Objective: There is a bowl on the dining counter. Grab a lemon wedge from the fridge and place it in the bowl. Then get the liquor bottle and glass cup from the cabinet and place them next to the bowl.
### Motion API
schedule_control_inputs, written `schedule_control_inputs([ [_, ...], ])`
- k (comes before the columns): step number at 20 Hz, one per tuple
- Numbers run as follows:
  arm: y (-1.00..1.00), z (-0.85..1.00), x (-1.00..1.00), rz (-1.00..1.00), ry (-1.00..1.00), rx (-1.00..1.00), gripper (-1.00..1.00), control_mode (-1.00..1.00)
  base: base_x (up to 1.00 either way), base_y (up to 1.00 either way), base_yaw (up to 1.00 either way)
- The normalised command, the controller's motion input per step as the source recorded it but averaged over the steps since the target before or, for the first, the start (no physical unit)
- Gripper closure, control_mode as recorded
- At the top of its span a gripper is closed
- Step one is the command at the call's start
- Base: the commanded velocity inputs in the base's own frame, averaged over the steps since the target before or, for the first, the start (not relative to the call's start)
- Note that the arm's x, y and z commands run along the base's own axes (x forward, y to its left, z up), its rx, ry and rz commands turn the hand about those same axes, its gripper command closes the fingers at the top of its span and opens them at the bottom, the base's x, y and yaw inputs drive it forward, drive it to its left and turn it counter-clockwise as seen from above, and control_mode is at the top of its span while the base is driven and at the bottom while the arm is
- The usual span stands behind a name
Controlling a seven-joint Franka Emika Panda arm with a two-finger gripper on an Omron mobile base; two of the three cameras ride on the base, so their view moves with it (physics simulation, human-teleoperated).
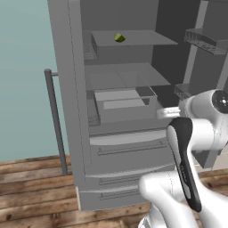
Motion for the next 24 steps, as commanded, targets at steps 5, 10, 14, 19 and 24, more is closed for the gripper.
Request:
schedule_control_inputs([
  [5,0.00,0.00,0.00,0.00,0.00,0.00,-1.00,1.00,0.31,-0.01,0.00],
  [10,0.00,0.00,0.00,0.00,0.00,0.00,-1.00,1.00,0.39,0.00,-0.01],
  [14,0.00,0.00,0.00,0.00,0.00,0.00,-1.00,1.00,0.44,-0.02,-0.03],
  [19,0.00,0.00,0.00,0.00,0.00,0.00,-1.00,1.00,0.61,0.00,-0.05],
  [24,0.00,0.00,0.00,0.00,0.00,0.00,-1.00,1.00,0.71,0.00,-0.04],
])
